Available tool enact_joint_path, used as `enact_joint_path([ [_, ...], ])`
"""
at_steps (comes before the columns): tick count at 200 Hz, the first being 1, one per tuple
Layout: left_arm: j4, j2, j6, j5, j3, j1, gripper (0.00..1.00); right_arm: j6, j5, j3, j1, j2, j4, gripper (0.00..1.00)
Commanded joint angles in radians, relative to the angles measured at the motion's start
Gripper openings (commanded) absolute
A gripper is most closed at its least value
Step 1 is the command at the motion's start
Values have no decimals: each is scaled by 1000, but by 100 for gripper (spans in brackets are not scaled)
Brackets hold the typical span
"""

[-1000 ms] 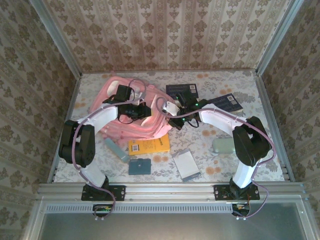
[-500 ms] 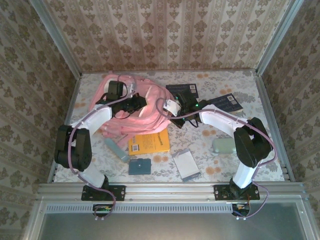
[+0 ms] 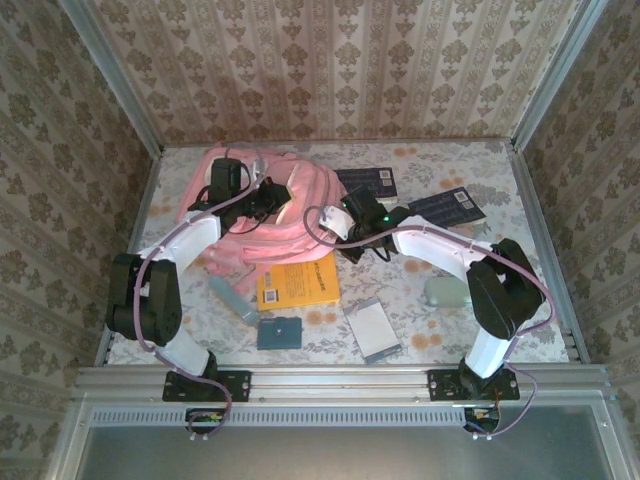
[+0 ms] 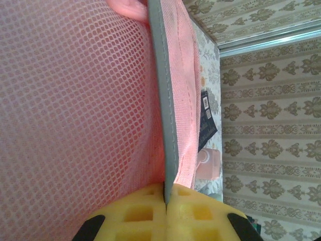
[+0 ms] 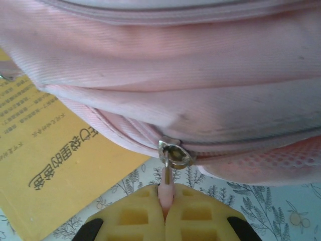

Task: Pack books, pencil case, and school supplies into a backpack

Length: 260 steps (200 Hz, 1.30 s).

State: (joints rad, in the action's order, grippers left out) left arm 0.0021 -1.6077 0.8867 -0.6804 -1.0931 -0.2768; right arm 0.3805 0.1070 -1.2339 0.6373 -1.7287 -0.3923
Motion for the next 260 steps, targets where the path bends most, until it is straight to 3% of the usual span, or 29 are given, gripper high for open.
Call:
enact_joint_path([
  [1, 105, 32, 46, 61, -38, 21, 0, -13, 3, -20, 29, 20, -36, 0],
  [174, 179, -26, 230, 96, -91, 23, 0, -49, -68, -55, 183, -53, 59, 0],
  [260, 170, -41, 241, 87, -120, 8, 0, -44, -173, -139, 266, -158, 112, 0],
])
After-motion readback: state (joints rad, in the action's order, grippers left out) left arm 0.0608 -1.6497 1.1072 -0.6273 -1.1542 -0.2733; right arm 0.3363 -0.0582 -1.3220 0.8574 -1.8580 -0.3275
